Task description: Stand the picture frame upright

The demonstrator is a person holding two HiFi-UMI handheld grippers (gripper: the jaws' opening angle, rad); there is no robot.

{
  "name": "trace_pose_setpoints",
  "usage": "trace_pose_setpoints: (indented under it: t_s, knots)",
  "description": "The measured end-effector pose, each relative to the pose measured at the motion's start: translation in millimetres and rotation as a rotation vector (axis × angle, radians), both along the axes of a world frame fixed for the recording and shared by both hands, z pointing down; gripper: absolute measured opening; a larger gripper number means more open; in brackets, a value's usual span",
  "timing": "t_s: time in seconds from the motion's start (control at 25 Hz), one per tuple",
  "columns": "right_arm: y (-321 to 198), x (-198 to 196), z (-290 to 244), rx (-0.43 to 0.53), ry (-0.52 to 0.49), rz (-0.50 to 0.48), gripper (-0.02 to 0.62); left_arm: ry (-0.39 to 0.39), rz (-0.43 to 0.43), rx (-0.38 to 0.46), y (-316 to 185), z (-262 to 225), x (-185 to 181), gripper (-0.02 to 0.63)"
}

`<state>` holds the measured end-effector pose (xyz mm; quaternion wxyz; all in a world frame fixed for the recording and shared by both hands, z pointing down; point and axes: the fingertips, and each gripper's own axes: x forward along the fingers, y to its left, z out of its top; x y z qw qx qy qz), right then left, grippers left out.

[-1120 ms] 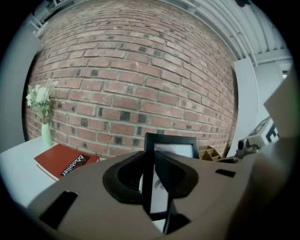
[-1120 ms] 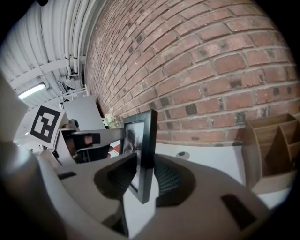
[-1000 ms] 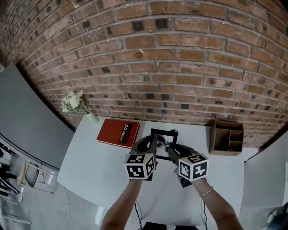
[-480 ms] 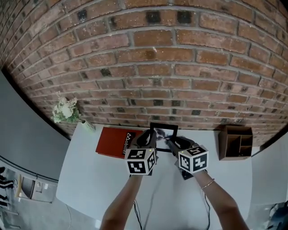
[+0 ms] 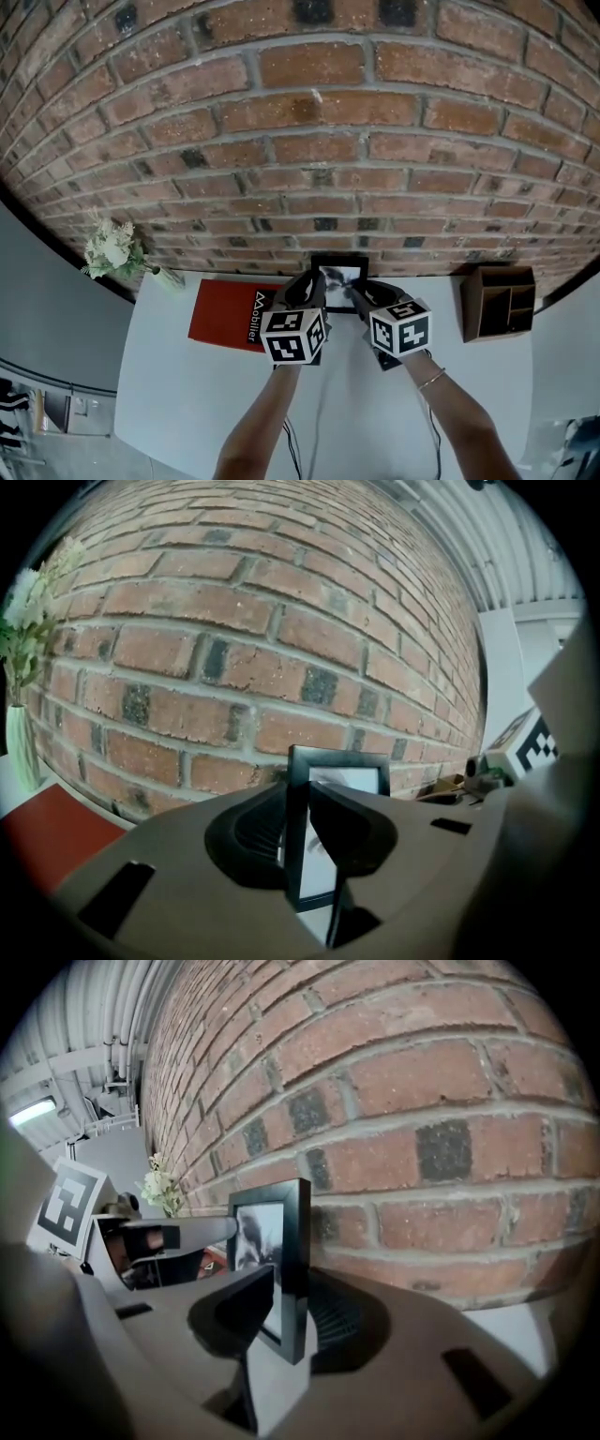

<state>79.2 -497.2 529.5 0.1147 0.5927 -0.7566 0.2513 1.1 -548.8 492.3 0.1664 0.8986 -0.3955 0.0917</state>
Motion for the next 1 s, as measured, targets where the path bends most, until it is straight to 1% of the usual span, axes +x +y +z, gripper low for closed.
trace_pose_setpoints:
  t_s: [0.24,1.0]
  knots:
    - [-14.5,7.7,12.7,-0.012,0.002,0.030,0.117,0.006,0.005,-0.010,-13.7,11.4,7.5,0.064]
    - [-32.2,10.8,29.0,-0.031,0.011,0.017,0.117,0.008,0.004,-0.038,-27.5,25.7,10.6,0.066]
